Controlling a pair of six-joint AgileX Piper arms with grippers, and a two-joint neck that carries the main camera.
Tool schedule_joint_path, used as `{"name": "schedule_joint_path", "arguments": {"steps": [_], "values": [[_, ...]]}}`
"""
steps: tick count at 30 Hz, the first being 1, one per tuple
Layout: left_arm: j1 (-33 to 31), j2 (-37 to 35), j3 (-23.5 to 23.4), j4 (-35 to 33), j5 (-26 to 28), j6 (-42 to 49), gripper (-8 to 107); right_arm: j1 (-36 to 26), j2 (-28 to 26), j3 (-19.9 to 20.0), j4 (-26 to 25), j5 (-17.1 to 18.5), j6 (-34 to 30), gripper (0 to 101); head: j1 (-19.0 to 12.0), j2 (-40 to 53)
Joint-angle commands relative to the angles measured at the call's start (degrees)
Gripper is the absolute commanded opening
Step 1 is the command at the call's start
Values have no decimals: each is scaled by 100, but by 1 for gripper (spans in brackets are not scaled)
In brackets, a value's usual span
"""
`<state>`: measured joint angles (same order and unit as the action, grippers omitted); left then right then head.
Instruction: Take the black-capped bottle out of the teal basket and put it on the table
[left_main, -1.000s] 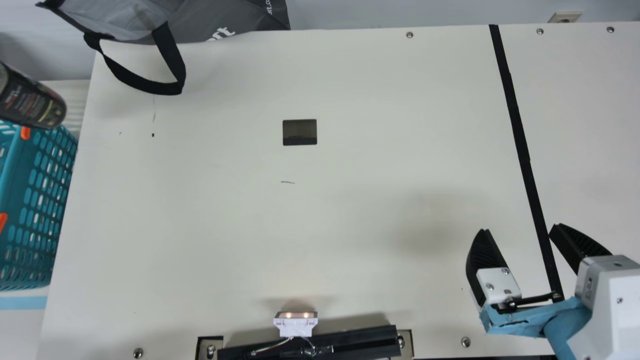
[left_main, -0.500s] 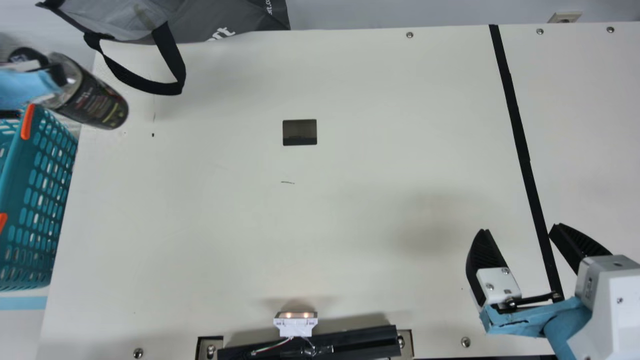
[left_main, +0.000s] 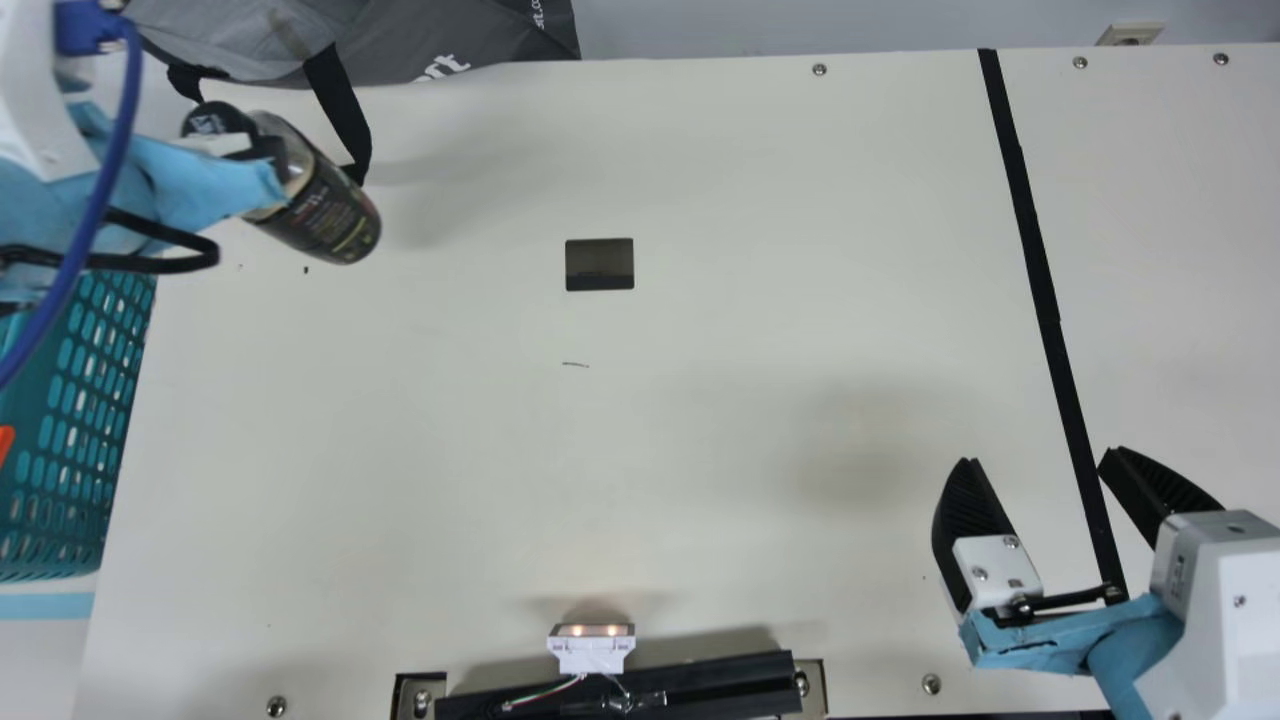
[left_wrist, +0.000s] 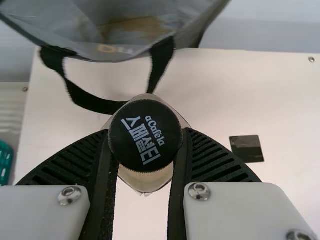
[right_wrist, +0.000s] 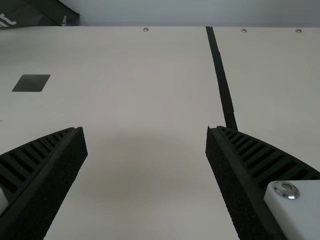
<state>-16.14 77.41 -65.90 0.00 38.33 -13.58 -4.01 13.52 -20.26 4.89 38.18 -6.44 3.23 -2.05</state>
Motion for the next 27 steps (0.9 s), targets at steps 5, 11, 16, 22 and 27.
{"name": "schedule_joint_path", "arguments": {"steps": [5, 11, 16, 22, 27], "values": [[-489, 177, -56, 183, -79, -273, 0, 0, 0, 0, 0, 0, 0, 91, -51, 47], [-915, 341, -140, 349, -117, -516, 0, 0, 0, 0, 0, 0, 0, 91, -51, 47], [-1239, 467, -190, 486, -143, -699, 0, 0, 0, 0, -6, 0, 0, 91, -51, 47], [-1599, 564, -198, 599, -160, -897, 0, 0, 0, 0, -6, 0, 0, 91, -51, 47], [-1856, 592, -169, 662, -164, -1013, 0, 0, 0, 0, -6, 0, 0, 91, -51, 47]]}}
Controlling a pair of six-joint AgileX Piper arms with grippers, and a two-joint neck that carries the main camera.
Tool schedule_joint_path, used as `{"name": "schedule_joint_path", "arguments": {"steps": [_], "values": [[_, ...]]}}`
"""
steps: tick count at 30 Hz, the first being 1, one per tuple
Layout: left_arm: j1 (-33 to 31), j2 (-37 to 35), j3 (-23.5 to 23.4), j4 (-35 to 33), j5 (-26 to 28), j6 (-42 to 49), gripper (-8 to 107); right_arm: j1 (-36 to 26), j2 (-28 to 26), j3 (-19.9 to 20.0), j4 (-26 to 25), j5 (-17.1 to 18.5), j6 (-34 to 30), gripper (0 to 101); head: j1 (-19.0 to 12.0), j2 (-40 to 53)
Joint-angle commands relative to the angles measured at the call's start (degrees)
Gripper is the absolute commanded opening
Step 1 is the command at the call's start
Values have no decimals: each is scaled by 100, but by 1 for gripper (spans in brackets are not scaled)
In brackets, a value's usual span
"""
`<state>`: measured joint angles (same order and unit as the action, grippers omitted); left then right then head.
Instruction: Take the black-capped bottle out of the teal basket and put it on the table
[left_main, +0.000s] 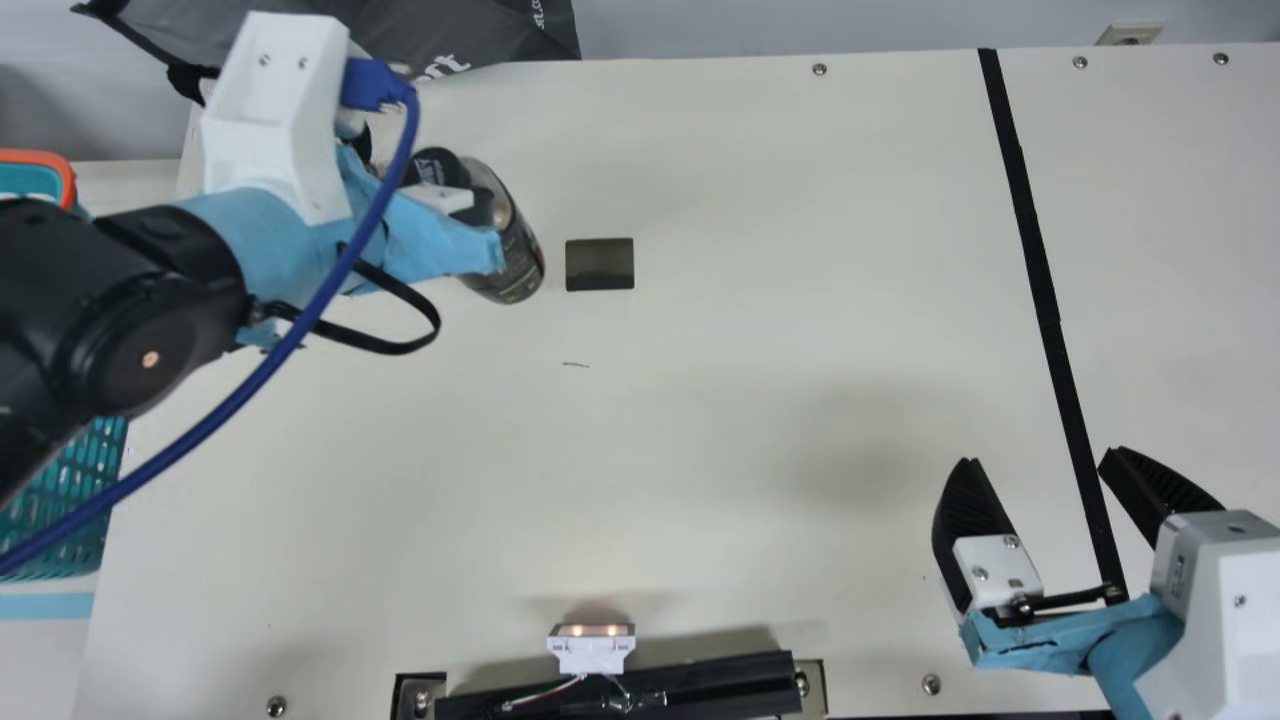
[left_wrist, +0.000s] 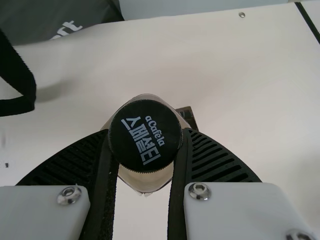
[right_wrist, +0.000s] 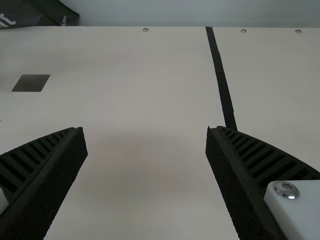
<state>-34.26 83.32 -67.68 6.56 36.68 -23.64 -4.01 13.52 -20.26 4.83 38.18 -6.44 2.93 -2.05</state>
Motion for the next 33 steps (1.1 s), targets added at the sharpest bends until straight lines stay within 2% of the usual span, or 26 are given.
{"name": "schedule_joint_path", "arguments": {"steps": [1, 14, 33], "values": [[-92, 2, 17, 21, 1, -33, 0, 0, 0, 0, 0, 0, 0, 91, -21, 47], [-643, -73, 184, 184, 30, -239, 0, 0, 0, 0, 0, 0, 0, 91, -21, 47], [-1091, -224, 594, 405, -51, -456, 0, 0, 0, 0, 0, -8, 0, 91, -21, 47]]}}
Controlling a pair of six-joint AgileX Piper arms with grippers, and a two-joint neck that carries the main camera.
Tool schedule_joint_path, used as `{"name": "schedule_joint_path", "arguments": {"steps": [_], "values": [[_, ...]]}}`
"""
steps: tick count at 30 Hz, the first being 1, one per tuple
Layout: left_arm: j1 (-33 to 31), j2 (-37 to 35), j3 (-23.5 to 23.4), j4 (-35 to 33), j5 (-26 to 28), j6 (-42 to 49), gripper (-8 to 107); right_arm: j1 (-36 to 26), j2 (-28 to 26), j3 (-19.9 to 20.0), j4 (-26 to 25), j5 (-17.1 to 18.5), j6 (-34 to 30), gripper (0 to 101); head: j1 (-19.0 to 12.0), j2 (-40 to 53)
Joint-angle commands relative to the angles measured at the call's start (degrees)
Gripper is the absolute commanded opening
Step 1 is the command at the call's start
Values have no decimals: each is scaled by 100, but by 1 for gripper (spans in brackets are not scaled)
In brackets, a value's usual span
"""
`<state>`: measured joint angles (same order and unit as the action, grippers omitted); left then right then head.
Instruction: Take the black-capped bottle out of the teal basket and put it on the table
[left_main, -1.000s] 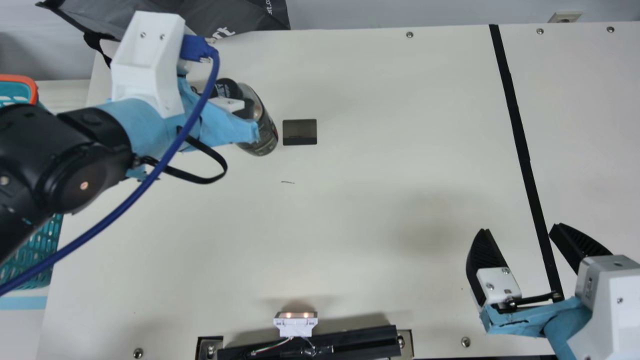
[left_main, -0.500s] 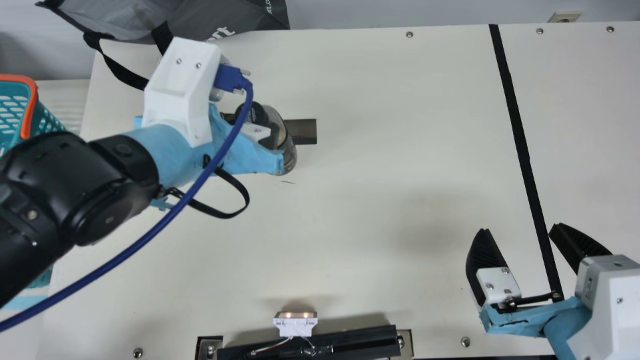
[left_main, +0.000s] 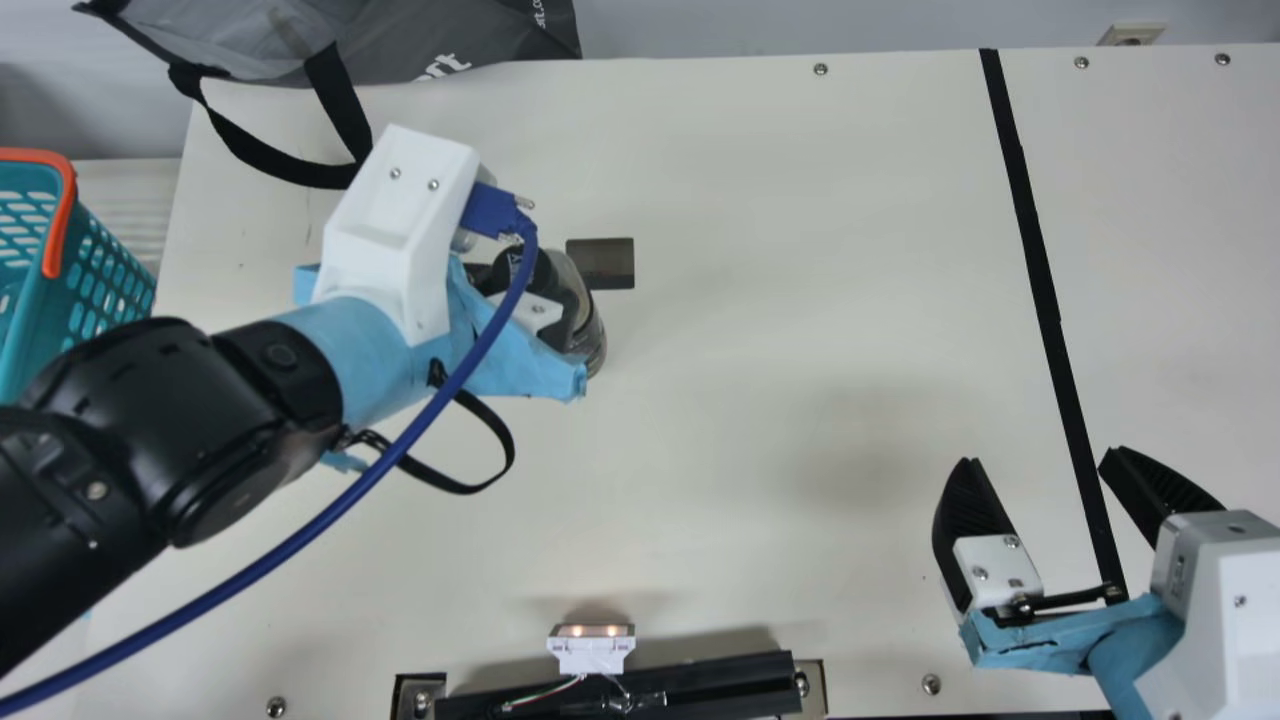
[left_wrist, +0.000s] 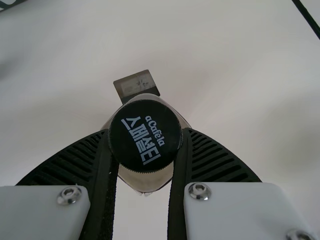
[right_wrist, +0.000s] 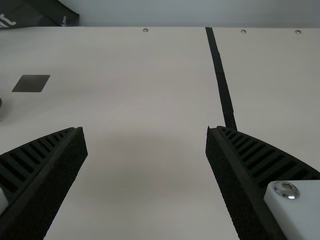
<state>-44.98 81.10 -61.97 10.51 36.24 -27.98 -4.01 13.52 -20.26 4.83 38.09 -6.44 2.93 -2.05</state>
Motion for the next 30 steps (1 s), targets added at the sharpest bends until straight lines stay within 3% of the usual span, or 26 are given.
{"name": "schedule_joint_path", "arguments": {"steps": [1, 22, 23, 25, 26, 27, 29, 30], "values": [[-26, -7, 47, 20, -19, -33, 0, 0, 0, 0, 0, 0, 0, 91, -21, 47], [-236, 41, 355, 320, -186, -342, 0, 0, 0, 0, 0, 0, 0, 91, -21, 47], [-239, 45, 364, 320, -192, -341, 9, 0, 0, 0, 0, 0, 0, 91, -21, 47], [-248, 50, 377, 323, -200, -347, 47, 0, 0, 0, 0, 6, 0, 91, -21, 47], [-251, 52, 378, 321, -201, -348, 50, 0, 0, 0, 0, 6, 0, 91, -21, 47], [-252, 52, 382, 318, -204, -347, 63, 0, 0, 0, 0, 6, 0, 91, -21, 47], [-252, 51, 382, 312, -206, -344, 107, 0, 0, 0, 0, 6, 0, 91, -21, 47], [-251, 51, 382, 308, -208, -342, 107, 0, 0, 0, 0, 6, 0, 91, -21, 47]]}}
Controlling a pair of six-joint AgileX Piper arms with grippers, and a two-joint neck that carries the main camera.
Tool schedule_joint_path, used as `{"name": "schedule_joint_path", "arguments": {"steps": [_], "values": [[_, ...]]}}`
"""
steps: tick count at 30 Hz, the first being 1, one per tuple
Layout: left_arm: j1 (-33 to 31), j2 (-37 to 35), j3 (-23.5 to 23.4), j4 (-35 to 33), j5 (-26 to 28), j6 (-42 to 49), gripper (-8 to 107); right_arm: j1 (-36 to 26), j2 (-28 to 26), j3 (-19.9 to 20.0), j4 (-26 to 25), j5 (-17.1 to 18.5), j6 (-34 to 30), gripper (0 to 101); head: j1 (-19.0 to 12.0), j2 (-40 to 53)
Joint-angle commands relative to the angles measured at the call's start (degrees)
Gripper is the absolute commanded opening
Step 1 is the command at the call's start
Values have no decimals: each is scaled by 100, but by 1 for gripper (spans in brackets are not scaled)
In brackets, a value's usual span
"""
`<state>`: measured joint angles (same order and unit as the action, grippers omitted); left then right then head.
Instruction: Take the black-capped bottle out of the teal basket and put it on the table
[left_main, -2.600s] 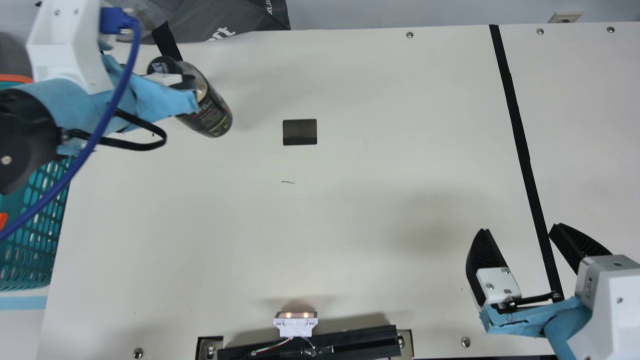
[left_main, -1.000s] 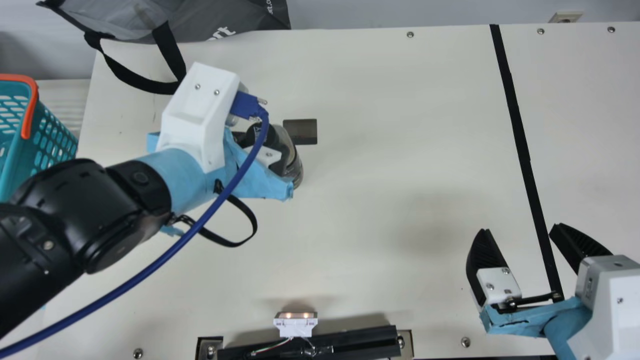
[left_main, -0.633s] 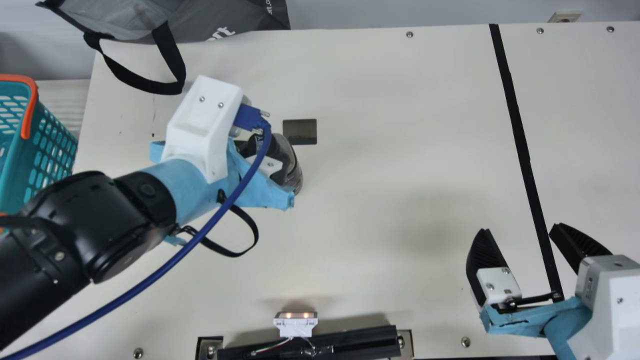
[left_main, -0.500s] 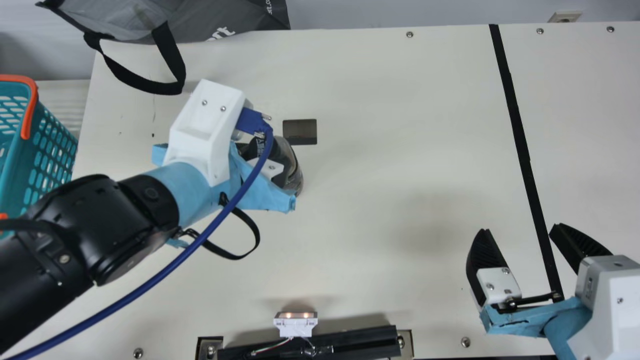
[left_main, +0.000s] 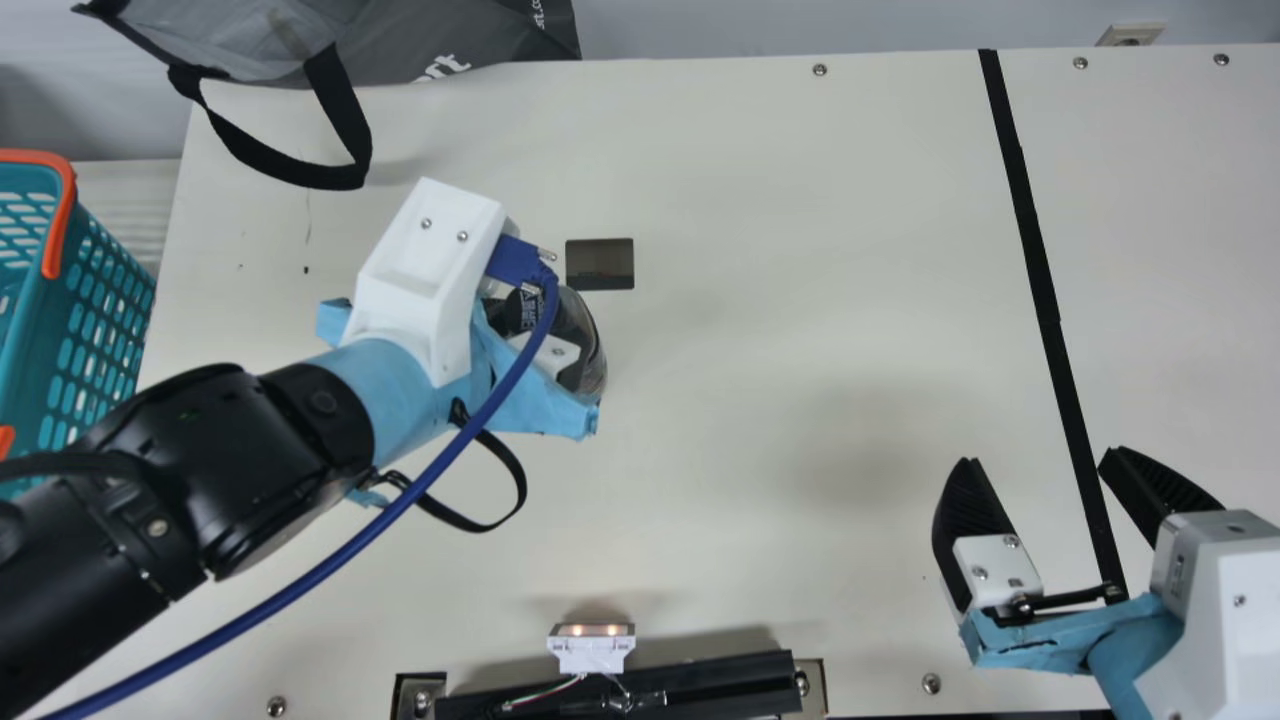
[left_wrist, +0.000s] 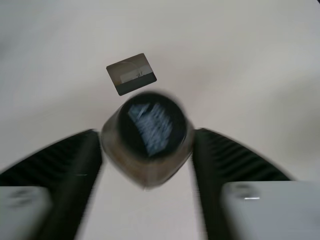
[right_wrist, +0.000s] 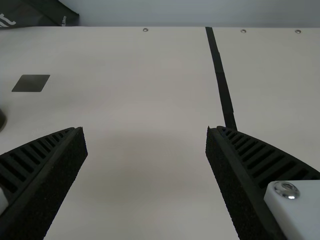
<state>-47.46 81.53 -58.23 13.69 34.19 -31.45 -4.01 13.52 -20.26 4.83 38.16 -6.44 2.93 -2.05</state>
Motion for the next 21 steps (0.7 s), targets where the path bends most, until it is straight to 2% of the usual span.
{"name": "schedule_joint_path", "arguments": {"steps": [1, 21], "values": [[-2, 8, 7, -15, -4, 8, 107, 0, 0, 0, 0, 0, 0, 91, -21, 47], [61, -200, -140, 131, 107, 15, 107, 0, 0, 0, 0, 0, 0, 91, -21, 47]]}}
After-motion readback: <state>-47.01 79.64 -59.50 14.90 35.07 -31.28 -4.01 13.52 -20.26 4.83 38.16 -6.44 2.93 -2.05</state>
